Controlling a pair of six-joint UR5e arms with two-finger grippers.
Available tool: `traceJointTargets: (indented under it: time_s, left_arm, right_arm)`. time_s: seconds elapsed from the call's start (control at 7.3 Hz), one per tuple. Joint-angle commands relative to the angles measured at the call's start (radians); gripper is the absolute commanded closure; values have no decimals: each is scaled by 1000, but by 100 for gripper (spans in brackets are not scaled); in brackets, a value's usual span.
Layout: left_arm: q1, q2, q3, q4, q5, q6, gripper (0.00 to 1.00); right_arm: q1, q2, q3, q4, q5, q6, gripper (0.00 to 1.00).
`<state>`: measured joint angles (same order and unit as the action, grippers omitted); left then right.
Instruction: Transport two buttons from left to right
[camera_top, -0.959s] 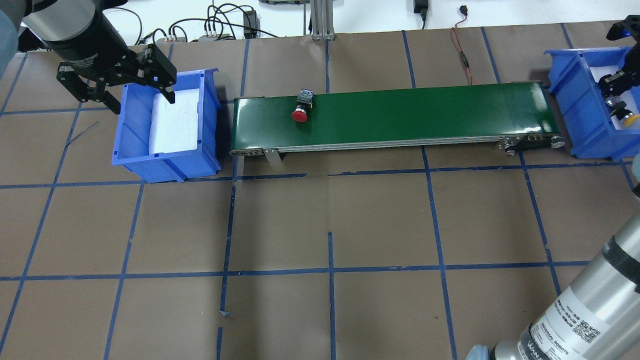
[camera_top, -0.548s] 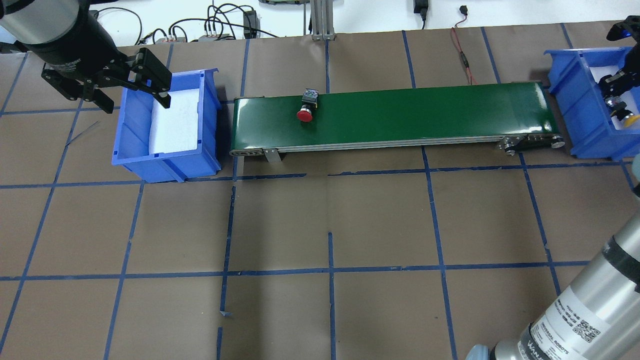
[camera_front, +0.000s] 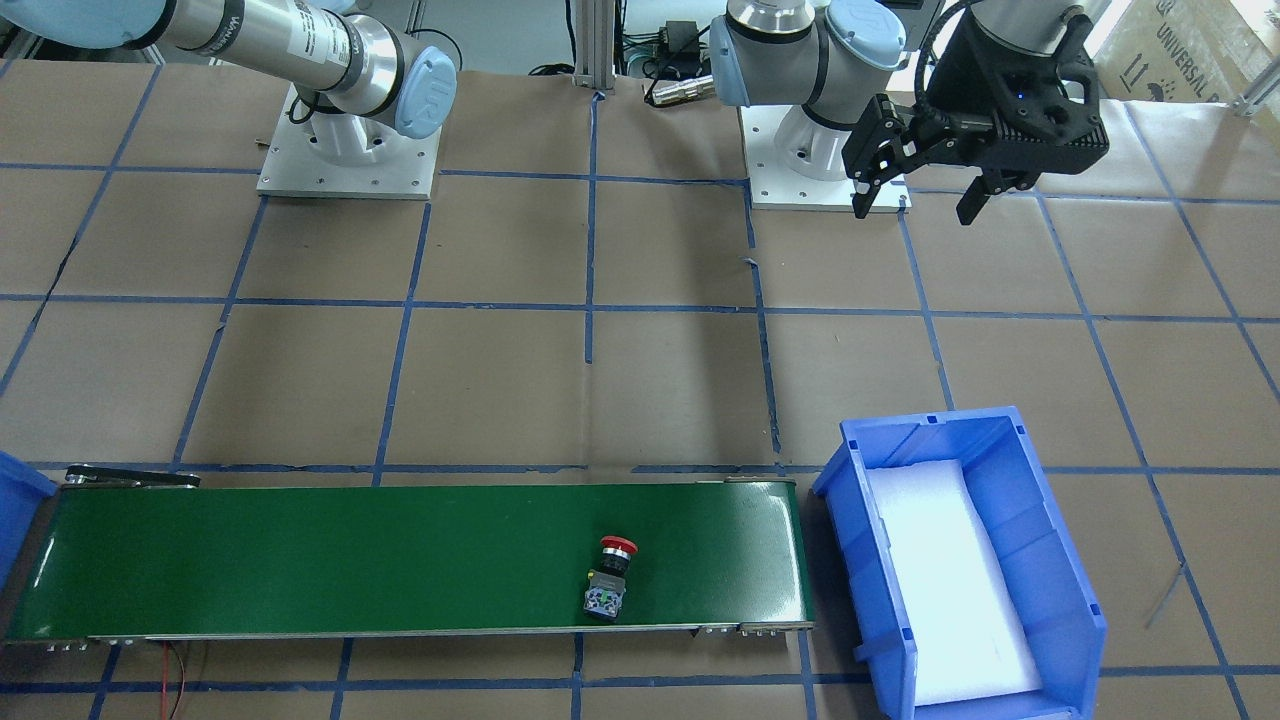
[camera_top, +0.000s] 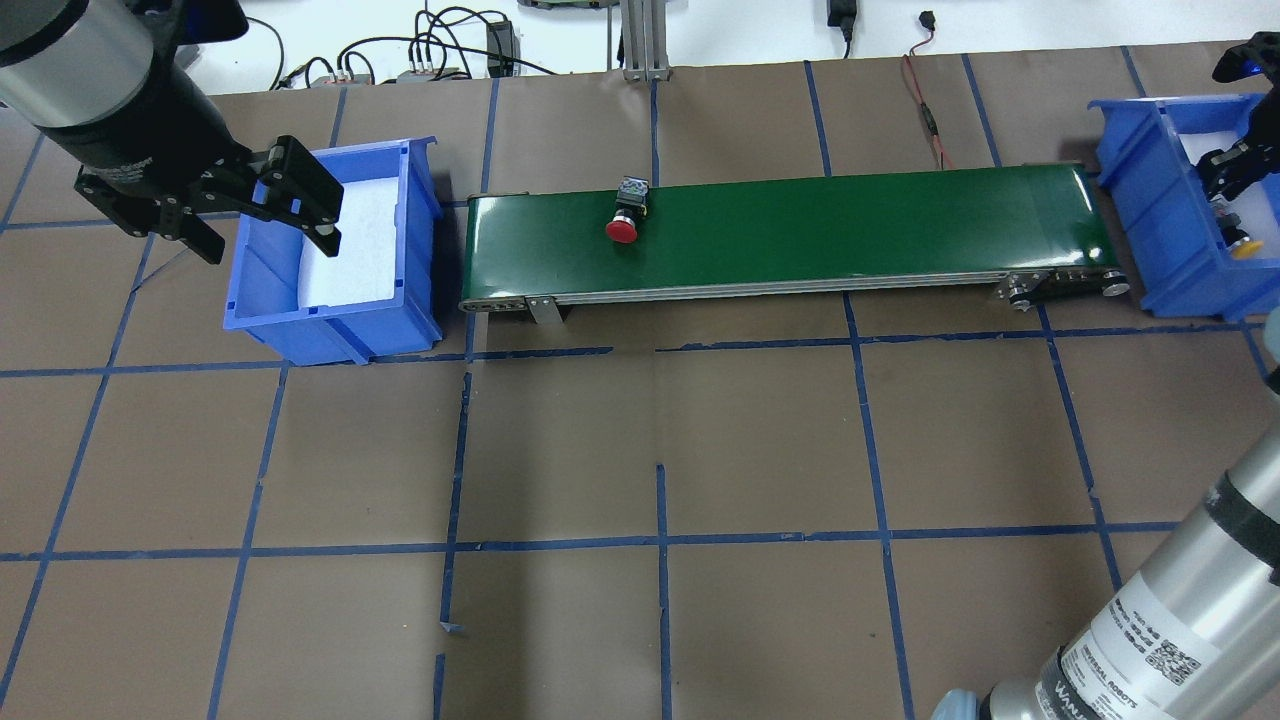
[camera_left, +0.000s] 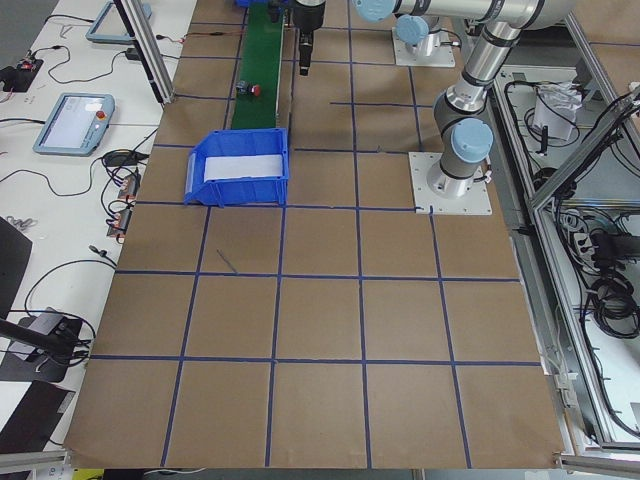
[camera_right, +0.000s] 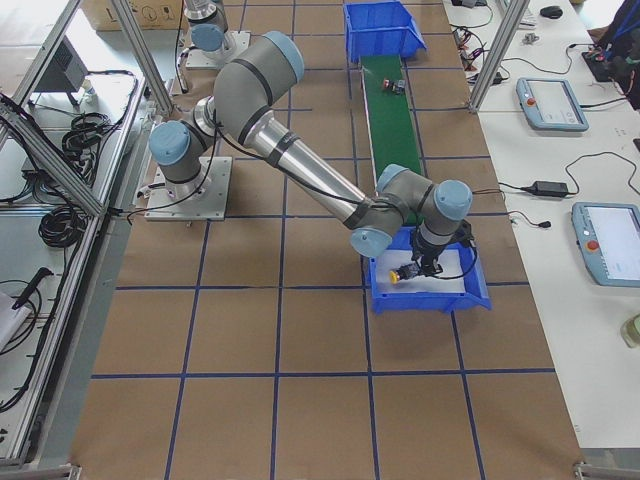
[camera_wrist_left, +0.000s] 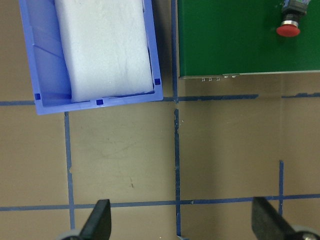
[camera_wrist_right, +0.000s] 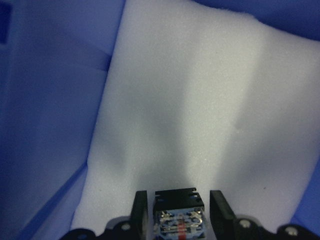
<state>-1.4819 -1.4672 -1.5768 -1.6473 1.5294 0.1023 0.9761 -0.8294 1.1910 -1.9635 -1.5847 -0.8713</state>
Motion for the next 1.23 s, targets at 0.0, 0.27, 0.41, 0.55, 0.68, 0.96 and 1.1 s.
traceJointTargets:
  time_s: [0.0, 0.27, 0.41, 0.55, 0.68, 0.96, 1.1]
  left_arm:
    - [-1, 30, -20, -5, -6, -10, 0]
    - [6, 13, -23, 0, 3, -12, 0]
    - [6, 16, -34, -3, 8, -9, 0]
    - [6, 22, -55, -5, 8, -7, 0]
    - [8, 28, -74, 0, 5, -15, 0]
    - [6, 227, -124, -26, 159, -16, 0]
    - [11, 223, -193, -61, 147, 2, 0]
  right_arm:
    - [0, -16, -14, 12, 0, 0, 48]
    - [0, -68, -21, 52, 8, -8, 48]
    - [0, -100, -22, 73, 8, -8, 48]
    - [0, -147, -22, 106, 8, -8, 48]
    - [9, -195, -21, 123, 12, -8, 48]
    - [119, -218, -22, 118, 46, 30, 48]
    - [184, -227, -16, 103, 55, 126, 48]
